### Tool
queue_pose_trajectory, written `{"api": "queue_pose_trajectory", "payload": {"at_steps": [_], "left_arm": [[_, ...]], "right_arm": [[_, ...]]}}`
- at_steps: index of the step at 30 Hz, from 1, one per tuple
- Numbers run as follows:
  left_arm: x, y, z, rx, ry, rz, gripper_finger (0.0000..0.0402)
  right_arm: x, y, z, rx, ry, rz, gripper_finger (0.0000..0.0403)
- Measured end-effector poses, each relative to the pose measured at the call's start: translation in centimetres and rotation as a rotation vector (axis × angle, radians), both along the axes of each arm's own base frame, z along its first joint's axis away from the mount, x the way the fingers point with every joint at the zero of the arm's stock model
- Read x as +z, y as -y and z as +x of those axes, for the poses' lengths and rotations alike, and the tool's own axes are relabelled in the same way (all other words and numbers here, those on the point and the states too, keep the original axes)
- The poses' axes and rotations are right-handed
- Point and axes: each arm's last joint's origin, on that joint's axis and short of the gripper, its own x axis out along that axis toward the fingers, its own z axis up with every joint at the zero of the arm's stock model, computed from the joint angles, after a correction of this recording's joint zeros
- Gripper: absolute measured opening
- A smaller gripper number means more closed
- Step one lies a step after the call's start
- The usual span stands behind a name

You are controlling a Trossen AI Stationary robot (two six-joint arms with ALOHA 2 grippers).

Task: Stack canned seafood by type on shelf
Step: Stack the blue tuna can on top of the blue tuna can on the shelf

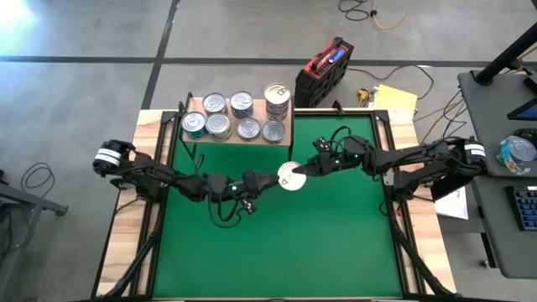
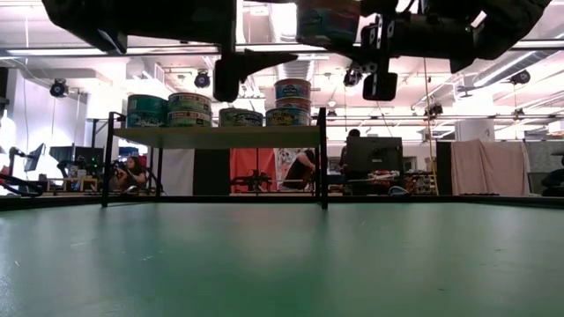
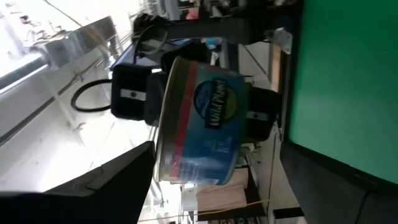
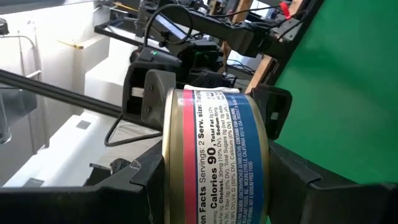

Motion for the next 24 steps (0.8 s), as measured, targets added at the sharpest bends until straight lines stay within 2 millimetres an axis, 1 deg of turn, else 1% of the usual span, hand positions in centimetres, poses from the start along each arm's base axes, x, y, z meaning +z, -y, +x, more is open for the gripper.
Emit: {"api": "queue_pose_trajectory", "payload": {"at_steps": [5, 10, 15, 19, 24], "left_arm": [[0.3, 0.0, 0.0, 0.001, 0.026, -0.003, 0.0326], [0.3, 0.0, 0.0, 0.003, 0.026, -0.002, 0.0326], [0.2, 0.1, -0.1, 0.023, 0.023, -0.005, 0.0311], [0.0, 0.1, -0.1, 0.074, -0.002, -0.003, 0.0268], [-0.3, 0.4, -0.4, 0.114, -0.020, 0.010, 0.0178]], "right_arm": [[0.0, -0.4, 1.0, 0.013, -0.009, -0.001, 0.0183], [-0.8, -0.4, 2.7, 0.025, -0.047, 0.008, 0.0183], [-0.5, -0.2, 4.4, 0.054, -0.043, 0.007, 0.0183], [-0.4, -0.1, 5.1, 0.061, -0.045, 0.008, 0.0183], [-0.4, 0.0, 5.2, 0.057, -0.050, 0.009, 0.0183]]}}
